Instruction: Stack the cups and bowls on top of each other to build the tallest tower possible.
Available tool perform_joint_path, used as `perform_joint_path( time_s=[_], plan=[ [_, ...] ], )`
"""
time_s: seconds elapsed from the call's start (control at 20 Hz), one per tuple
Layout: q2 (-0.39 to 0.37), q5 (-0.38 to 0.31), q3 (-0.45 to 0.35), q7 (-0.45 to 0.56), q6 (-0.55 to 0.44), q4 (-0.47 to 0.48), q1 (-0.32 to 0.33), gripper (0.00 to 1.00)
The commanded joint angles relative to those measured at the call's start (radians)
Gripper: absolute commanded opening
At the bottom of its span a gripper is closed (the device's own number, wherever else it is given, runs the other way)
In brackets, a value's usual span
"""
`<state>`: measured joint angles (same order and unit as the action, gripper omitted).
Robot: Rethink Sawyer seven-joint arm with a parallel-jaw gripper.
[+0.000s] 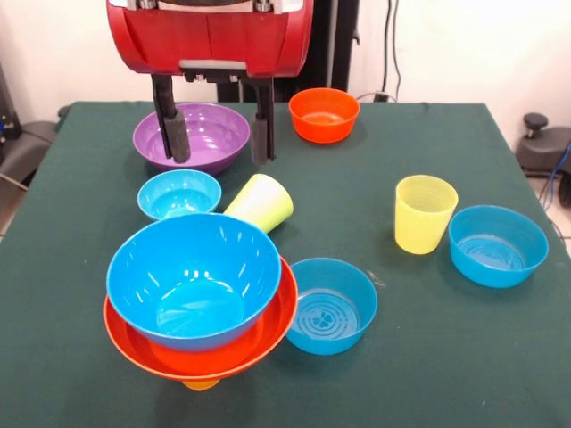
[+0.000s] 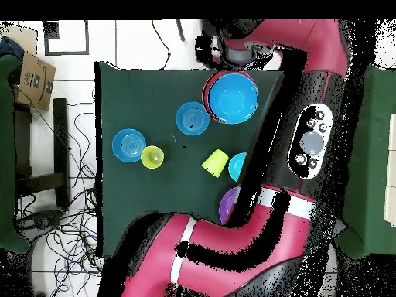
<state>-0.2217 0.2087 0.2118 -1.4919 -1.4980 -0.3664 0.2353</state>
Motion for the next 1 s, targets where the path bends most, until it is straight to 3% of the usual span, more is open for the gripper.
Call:
perform_joint_path(
  time_s=[0.05, 0.2, 0.35, 0.5, 1.0],
  plan=[
    [-0.191, 0.010, -0.078, 0.019, 0.058, -0.312, 0.010, 1.00],
    [-0.287, 0.017, -0.049, -0.095, 0.139, -0.490, -0.032, 1.00],
    [-0.329, 0.041, -0.018, -0.261, 0.190, -0.591, -0.077, 1.00],
    [-0.325, 0.086, 0.018, -0.463, 0.210, -0.626, -0.121, 1.00],
    [-0.310, 0.162, 0.131, -0.864, 0.269, -0.694, -0.226, 1.00]
  ],
)
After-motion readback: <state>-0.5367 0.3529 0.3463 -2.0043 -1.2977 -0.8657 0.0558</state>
